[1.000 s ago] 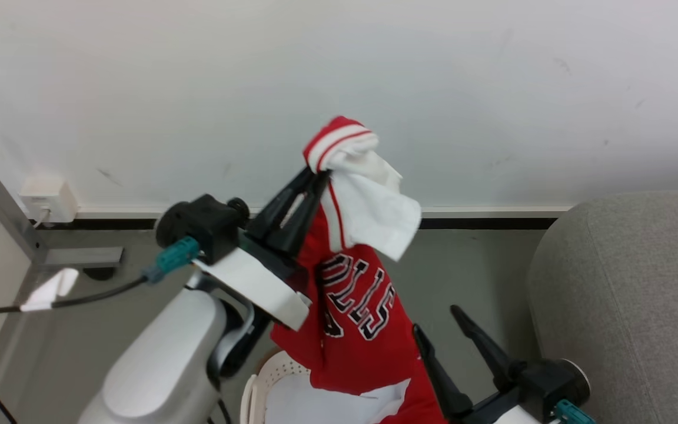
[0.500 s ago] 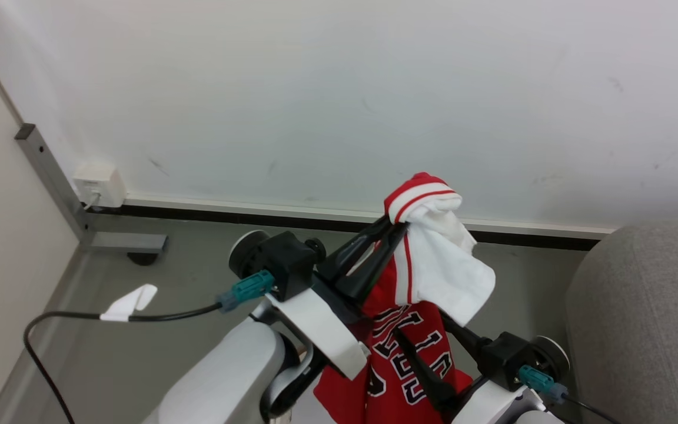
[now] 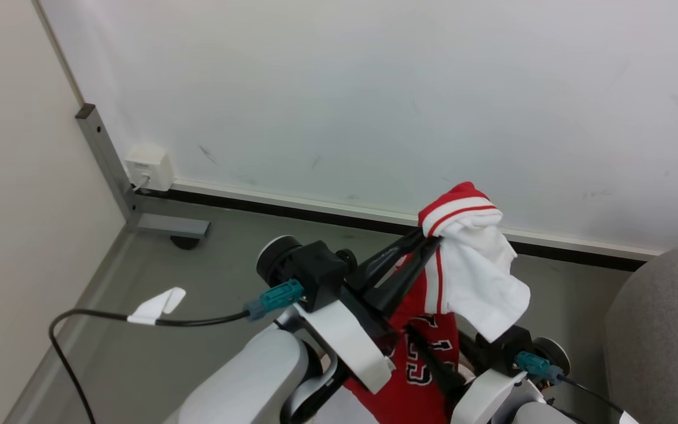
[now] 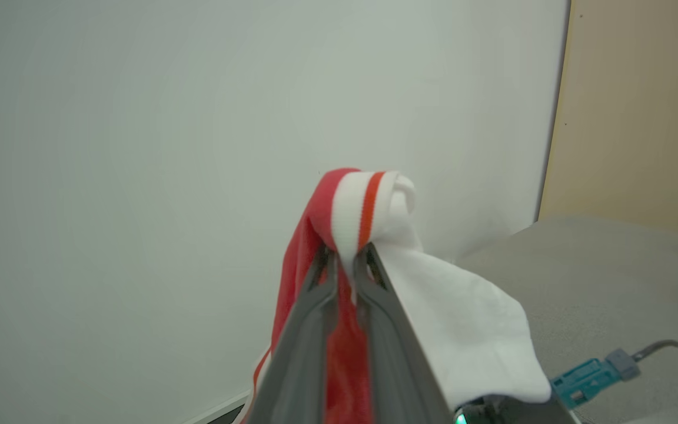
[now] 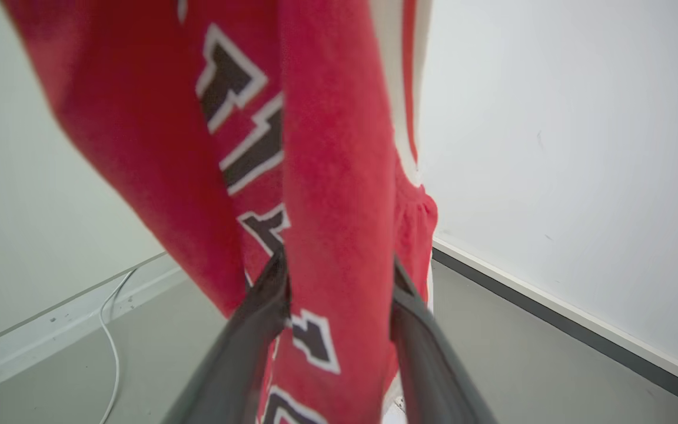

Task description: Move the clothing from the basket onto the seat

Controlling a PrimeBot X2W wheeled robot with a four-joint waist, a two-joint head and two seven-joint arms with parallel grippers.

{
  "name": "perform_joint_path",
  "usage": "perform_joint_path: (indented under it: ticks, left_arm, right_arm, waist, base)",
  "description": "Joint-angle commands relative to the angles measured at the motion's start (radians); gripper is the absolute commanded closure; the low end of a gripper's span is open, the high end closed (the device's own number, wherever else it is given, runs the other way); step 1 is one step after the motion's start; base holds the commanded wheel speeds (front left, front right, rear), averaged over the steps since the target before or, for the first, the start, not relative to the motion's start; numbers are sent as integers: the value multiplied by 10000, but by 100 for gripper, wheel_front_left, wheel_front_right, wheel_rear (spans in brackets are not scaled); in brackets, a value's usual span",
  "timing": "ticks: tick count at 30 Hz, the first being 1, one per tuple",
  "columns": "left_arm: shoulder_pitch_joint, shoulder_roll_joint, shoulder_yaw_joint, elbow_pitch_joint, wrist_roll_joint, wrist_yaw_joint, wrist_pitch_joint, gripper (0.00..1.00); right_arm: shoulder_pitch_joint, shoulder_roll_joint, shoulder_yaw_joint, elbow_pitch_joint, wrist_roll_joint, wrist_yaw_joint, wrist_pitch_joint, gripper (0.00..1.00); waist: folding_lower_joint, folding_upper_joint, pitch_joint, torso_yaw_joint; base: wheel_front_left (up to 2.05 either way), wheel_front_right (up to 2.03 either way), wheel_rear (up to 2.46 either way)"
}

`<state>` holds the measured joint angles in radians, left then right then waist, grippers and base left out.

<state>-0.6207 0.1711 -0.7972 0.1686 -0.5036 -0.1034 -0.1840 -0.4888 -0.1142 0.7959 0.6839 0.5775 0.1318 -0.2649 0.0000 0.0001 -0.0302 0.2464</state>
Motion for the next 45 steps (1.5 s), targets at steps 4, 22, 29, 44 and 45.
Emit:
perform_joint_path:
  ticks: [4,22,29,44,45]
  left_arm:
    - [-72,126,96,67,-104,93,-62,100]
    - [526,660,324,460,-394,286,-268,100]
    - [816,666,-23,290,-343,206,-306,86]
    - [1307,862,-636,-92,101,-7,-676,0]
    - [1337,870,-657,-89,152,-10,-705,0]
  right_arm:
    - [-38,50,-236,-2,79,-21,7,100]
    - [715,149,-1670,-1136,-329,-21,5,100]
    - [947,56,-2466,-1680,-461,-21,4,100]
    - [1520,-271,-4363,-2910,-822,-21,4,100]
    - [1539,-288,-4481,-2978,-822,-21,5,100]
  waist:
    - [0,-1,15,20]
    - [0,-1,148,-590]
    - [0,-1,209,-929]
    - [0,-1,367,-2605]
    - [0,-1,392,-2785]
  base:
    - [0,0,0]
    - [0,0,0]
    - [0,0,0]
    - [0,0,0]
    - [0,0,0]
